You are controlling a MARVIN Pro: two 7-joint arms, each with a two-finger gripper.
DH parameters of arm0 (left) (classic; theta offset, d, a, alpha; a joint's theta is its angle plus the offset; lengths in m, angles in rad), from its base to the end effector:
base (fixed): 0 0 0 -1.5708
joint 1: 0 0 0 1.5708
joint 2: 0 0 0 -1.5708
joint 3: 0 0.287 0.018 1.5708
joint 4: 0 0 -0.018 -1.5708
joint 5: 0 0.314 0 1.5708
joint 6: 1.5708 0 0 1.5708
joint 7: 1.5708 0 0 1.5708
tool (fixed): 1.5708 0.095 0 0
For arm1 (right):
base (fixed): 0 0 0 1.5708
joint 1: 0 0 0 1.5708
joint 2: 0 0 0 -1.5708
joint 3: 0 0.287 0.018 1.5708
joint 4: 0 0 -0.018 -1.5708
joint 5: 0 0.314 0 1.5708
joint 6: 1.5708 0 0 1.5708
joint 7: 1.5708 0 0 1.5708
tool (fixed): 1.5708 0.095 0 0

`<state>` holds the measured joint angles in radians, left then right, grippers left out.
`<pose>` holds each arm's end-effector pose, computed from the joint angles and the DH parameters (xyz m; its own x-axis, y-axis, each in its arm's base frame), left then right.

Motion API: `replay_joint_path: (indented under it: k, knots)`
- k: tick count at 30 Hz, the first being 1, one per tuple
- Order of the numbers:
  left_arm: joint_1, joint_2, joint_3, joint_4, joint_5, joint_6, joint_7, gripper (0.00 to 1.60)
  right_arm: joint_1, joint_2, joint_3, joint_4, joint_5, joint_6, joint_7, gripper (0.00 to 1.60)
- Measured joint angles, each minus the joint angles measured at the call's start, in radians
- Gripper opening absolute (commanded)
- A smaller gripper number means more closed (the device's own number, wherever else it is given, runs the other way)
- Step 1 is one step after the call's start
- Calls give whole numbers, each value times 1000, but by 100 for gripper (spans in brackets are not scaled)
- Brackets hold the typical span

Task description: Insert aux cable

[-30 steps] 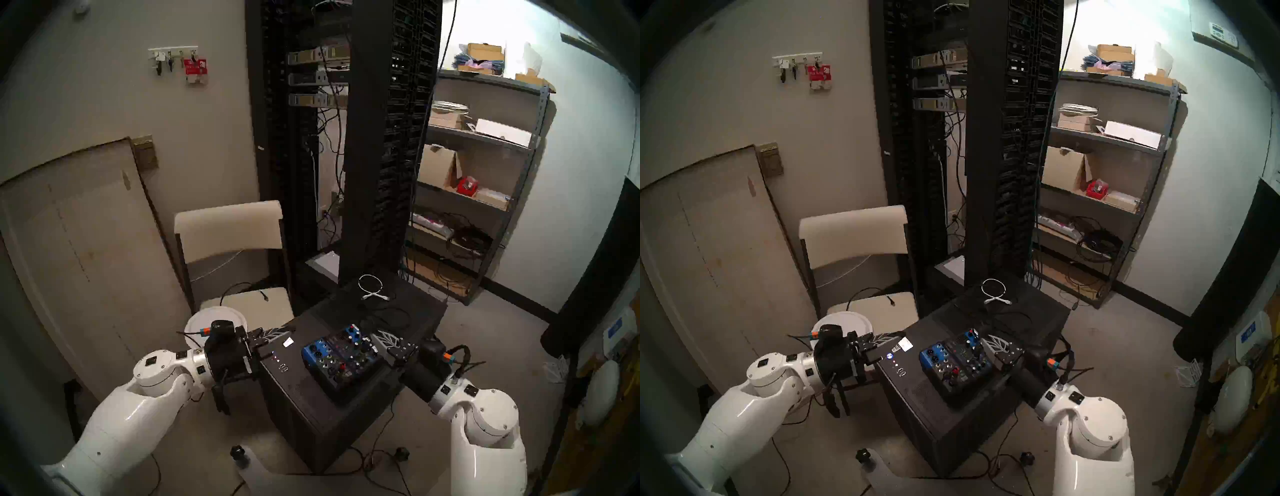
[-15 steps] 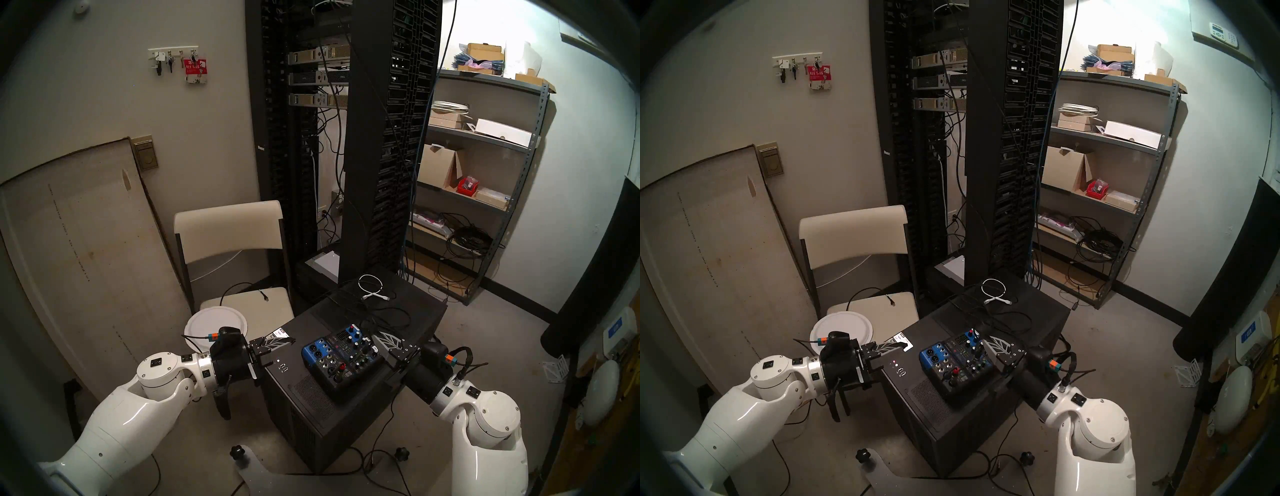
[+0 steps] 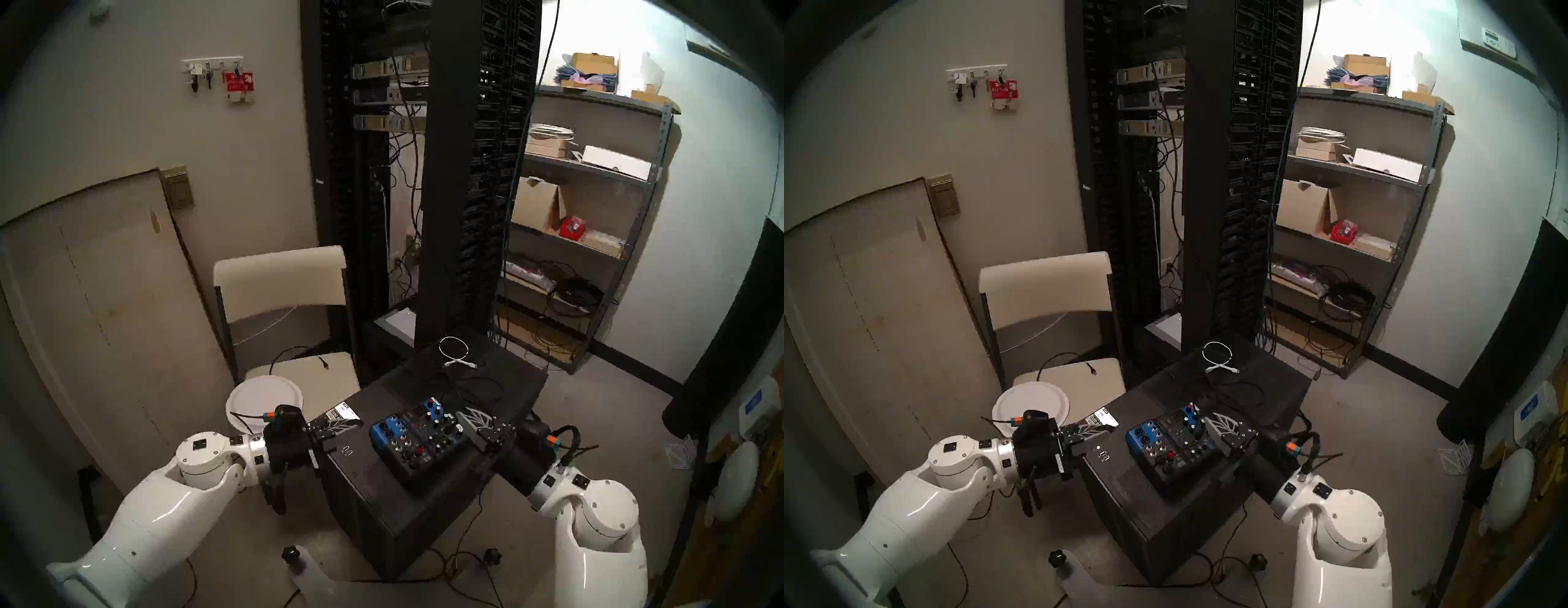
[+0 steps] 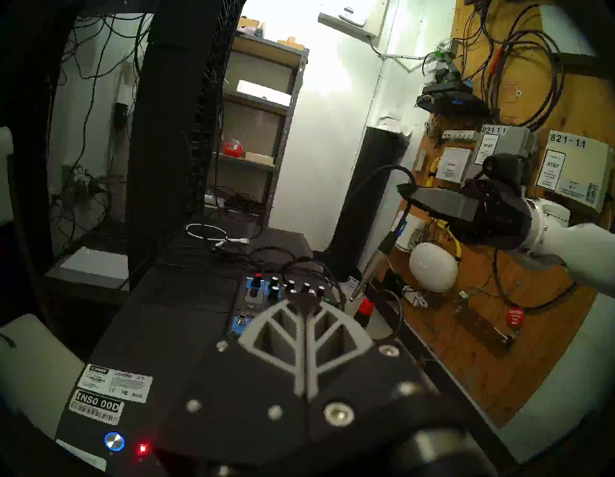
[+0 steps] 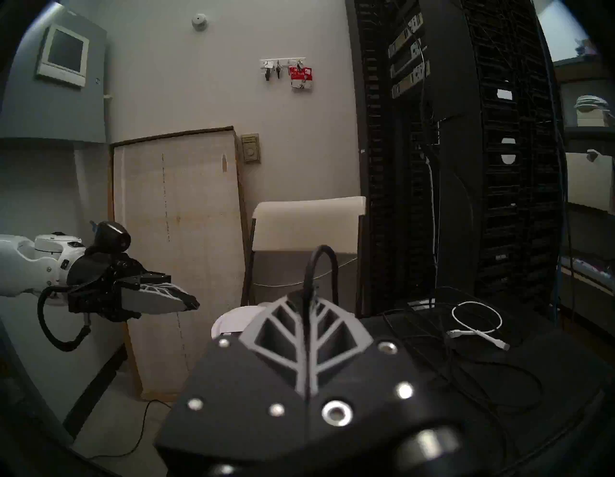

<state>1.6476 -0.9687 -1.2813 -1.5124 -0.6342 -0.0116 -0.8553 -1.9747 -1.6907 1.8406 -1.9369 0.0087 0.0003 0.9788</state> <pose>0.3360 0.0226 -0.3558 0.2776 0.0038 0.9607 -0.8368 -0.4902 0.2438 0.2764 -0.0011 -0.3065 0.0493 -0.0254 0.9985 0.6306 -0.7744 -0.0508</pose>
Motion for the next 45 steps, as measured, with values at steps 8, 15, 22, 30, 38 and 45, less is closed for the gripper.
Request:
replay_joint_path:
  k: [8,15,22,30,38,45]
  knots:
    - [-43,-18,29,58,27,1,-8,0,0,0,1,-2,0,0,3,0]
    - [-79,-34,46,120,50,-1,-15,0,0,-1,4,-5,0,0,3,0]
    - [-106,-46,50,167,56,-5,-25,0,0,-1,9,-7,0,1,3,0]
    - [-129,-58,56,196,64,-10,-29,0,0,-2,14,-8,0,1,5,0]
    - [-145,-74,68,234,77,-20,-32,61,0,-3,17,-10,0,1,7,0]
    - [-145,-76,55,217,72,-23,-30,61,0,-4,18,-10,0,1,9,0]
